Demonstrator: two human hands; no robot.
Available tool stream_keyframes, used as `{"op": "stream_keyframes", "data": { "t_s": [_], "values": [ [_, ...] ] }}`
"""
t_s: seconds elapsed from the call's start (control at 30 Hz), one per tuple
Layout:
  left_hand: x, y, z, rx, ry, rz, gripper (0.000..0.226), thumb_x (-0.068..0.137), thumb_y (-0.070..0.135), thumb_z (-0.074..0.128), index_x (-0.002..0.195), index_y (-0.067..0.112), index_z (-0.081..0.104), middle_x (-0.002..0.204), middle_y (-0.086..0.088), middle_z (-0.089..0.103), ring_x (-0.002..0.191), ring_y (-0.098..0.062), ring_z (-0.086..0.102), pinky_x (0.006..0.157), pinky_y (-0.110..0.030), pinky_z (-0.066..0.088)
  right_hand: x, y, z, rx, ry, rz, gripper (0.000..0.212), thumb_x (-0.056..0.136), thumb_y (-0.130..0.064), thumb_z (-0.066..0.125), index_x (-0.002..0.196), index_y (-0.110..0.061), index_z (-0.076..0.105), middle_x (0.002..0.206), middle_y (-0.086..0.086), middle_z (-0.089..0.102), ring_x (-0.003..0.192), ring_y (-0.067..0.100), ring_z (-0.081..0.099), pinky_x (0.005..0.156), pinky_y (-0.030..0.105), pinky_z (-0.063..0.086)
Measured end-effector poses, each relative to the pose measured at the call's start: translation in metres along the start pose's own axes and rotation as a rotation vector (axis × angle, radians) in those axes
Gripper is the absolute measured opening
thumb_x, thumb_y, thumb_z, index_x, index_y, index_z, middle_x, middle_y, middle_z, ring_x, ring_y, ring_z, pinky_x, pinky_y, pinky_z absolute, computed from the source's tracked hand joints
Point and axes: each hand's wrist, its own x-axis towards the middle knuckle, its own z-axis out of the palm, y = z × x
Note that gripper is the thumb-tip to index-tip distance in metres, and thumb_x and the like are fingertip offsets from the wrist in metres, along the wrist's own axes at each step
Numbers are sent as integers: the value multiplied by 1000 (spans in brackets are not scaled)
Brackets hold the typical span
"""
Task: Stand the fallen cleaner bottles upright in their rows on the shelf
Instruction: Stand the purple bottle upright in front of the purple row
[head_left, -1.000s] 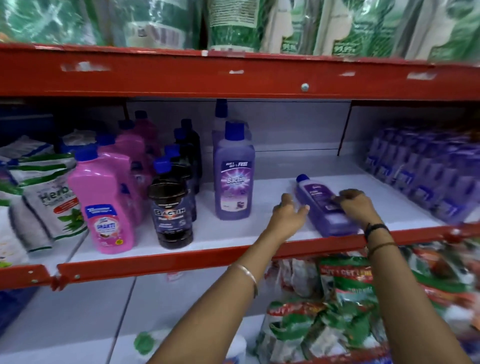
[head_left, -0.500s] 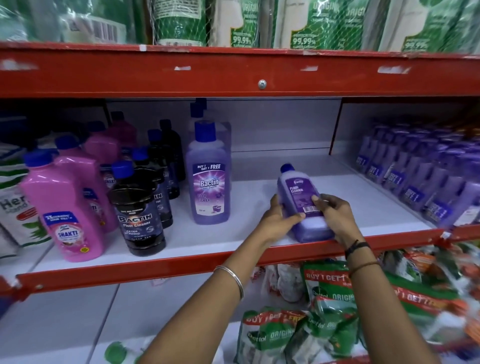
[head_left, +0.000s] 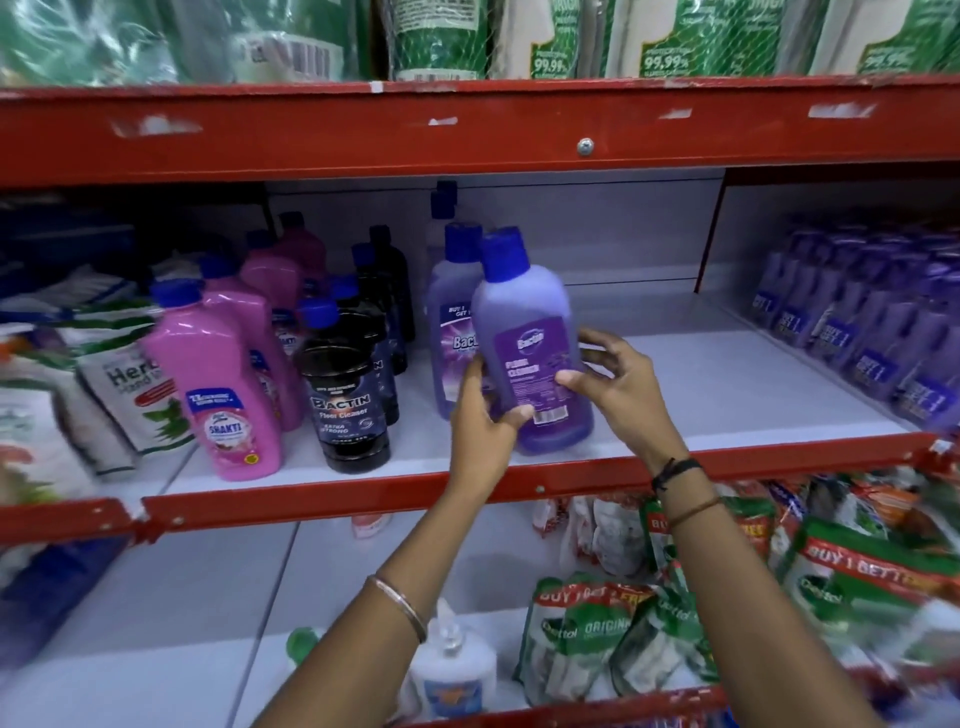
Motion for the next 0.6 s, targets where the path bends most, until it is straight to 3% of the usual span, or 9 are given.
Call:
{"op": "stream_keyframes", "data": {
  "t_s": [0.13, 0.33, 0.4, 0.5, 0.6],
  "values": [
    [-11, 1, -40, 53, 95, 34, 75, 75, -6, 67, 137, 21, 36, 128, -10, 57, 113, -22, 60, 92, -41, 55, -5, 0, 43, 43, -79, -13, 46, 77, -11, 71, 119, -17, 53, 110, -6, 63, 93, -2, 65, 76, 16, 54],
    [-21, 0, -69, 266, 159, 113, 72, 73, 13, 66, 132, 41, 34, 138, -3, 51, 123, -20, 54, 98, -48, 51, -11, 8, 77, 147, -68, 9, 43, 79, -3, 66, 119, -14, 54, 109, -8, 64, 94, 1, 65, 79, 17, 54],
    [-23, 0, -71, 325, 153, 174, 62, 83, 20, 62, 135, 36, 34, 140, -3, 48, 126, -20, 51, 101, -45, 48, -12, 12, 83, 153, -28, 6, 42, 82, -3, 64, 122, -7, 53, 112, -2, 64, 97, 8, 64, 78, 16, 53],
    [-26, 2, -69, 454, 186, 259, 41, 96, 21, 47, 137, 17, 41, 140, -5, 48, 125, -19, 50, 99, -26, 42, -12, 19, 90, 90, 84, -3, 36, 84, -5, 62, 119, -3, 54, 116, 9, 63, 100, 18, 62, 77, 14, 51],
    [-28, 0, -69, 476, 229, 282, 31, 96, 11, 44, 126, 12, 52, 126, -4, 57, 113, -19, 56, 90, -31, 46, -15, 26, 97, 14, 194, 14, 22, 87, -8, 58, 109, -7, 57, 112, 10, 63, 100, 22, 62, 84, 29, 56]
  ]
}}
